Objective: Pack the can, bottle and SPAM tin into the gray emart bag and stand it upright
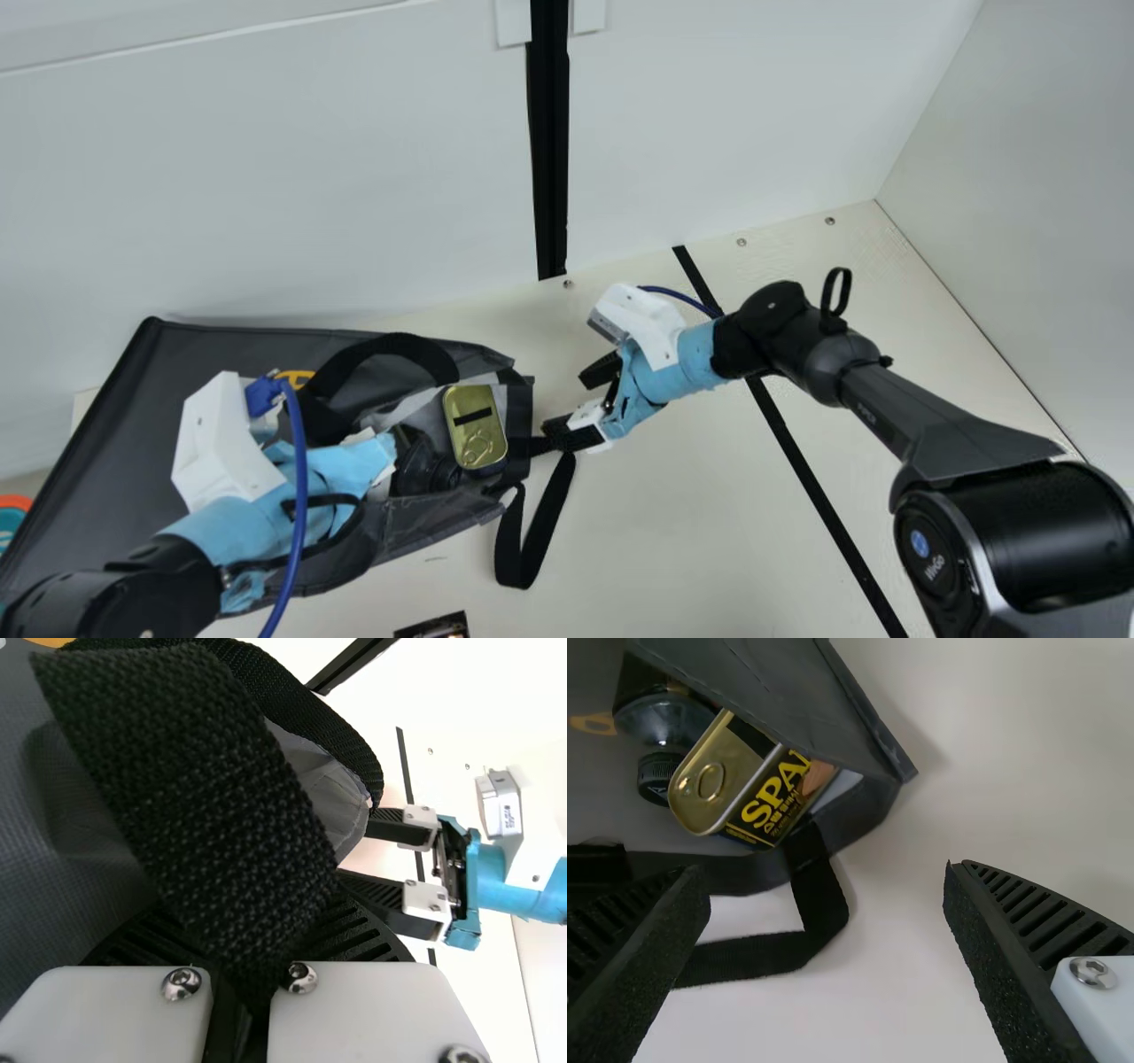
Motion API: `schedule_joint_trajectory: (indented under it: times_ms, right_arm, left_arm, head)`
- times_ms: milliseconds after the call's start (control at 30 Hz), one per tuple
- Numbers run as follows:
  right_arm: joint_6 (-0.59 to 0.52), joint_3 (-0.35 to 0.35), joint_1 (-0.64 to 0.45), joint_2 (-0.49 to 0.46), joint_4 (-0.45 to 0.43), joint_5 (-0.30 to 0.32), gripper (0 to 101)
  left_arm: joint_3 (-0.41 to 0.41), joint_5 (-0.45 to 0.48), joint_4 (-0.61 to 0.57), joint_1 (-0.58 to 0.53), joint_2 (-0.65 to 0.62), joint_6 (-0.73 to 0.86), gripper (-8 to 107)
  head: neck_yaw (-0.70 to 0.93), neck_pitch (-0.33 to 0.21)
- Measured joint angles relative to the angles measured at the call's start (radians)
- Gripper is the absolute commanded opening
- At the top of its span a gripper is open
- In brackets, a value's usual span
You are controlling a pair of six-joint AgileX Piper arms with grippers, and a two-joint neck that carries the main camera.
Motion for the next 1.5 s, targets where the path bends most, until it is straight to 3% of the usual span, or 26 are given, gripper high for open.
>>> schedule_joint_trajectory:
  times_ms: [600,1467,1500]
  right_arm:
    - [-0.012,-0.147,0.076,0.128,0.015,0.003,95]
    - [-0.003,-0.276,0.134,0.249,0.026,-0.010,95]
    - [0.000,-0.282,0.136,0.251,0.026,-0.010,88]
  left_arm:
    - [0.000,0.000,0.000,0.000,0.000,0.000,-8]
    - [0.000,0.000,0.000,0.000,0.000,0.000,-8]
    - [0.000,0.000,0.000,0.000,0.000,0.000,-8]
  head:
    - [-0.002,-0.002]
    - [0.000,-0.002]
    - [0.000,-0.002]
